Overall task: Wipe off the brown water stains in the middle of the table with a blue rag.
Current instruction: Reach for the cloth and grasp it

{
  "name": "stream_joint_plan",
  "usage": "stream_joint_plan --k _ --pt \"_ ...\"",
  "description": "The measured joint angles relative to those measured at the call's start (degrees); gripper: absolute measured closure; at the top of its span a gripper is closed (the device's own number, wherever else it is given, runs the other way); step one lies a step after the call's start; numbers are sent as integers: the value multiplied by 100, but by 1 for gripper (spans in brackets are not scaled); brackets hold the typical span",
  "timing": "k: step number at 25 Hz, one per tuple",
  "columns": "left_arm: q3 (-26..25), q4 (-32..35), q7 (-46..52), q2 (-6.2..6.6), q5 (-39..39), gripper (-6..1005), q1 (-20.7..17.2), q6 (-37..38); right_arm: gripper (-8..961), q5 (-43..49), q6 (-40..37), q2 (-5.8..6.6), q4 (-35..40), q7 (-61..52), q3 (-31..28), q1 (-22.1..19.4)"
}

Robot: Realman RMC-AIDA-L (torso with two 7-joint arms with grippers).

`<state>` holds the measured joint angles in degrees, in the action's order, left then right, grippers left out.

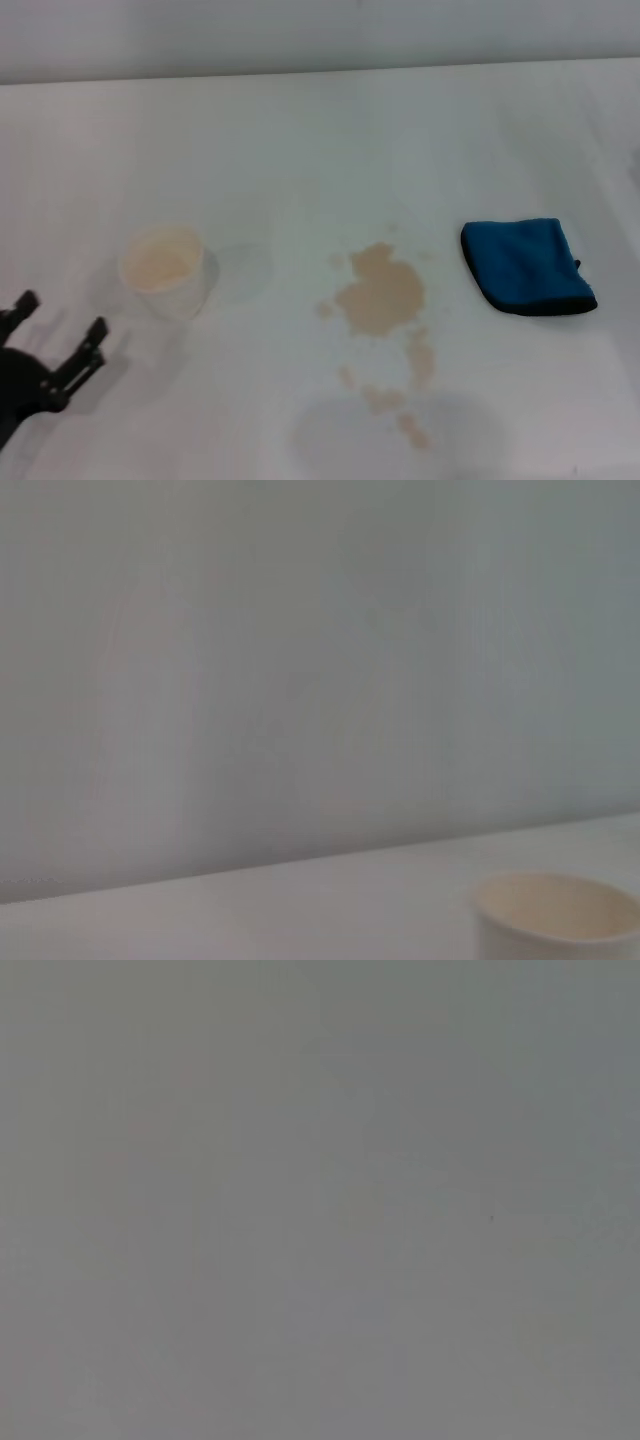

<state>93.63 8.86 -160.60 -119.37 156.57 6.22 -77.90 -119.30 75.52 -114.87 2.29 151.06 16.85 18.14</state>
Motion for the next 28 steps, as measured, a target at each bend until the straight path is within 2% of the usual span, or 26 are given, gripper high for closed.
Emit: stream_joint_plan --k 7,11,12,15,17,19,20,23,28 --pt "-56 -19 -6 30 965 119 -173 -3 82 18 34 6 130 -482 17 -50" --pt "-631 -40 -7 47 1103 119 -102 102 82 57 14 8 407 -1437 59 -90" --pt "-1007 -42 -23 47 1103 119 -22 115 82 68 -52 17 508 -1828 67 -103" --pt "-1251 -41 -28 47 1104 119 75 122 82 229 -501 50 967 -3165 165 -182" --pt "-1358 -38 -37 47 1105 119 158 127 82 565 -962 77 1477 -4491 332 -241" --pt "-1417 -36 -42 59 1109 119 255 157 82 896 -1166 138 1773 -5289 439 -267" --pt "-1442 -37 -44 66 1111 119 304 192 82 1080 -1194 194 1885 -5604 482 -274" --pt "-1533 -34 -52 71 1112 119 423 325 82 1512 -1003 476 1972 -6518 668 -233" --pt "-1567 -31 -56 80 1111 120 645 512 82 2174 -428 1134 2266 -8176 1538 -11"
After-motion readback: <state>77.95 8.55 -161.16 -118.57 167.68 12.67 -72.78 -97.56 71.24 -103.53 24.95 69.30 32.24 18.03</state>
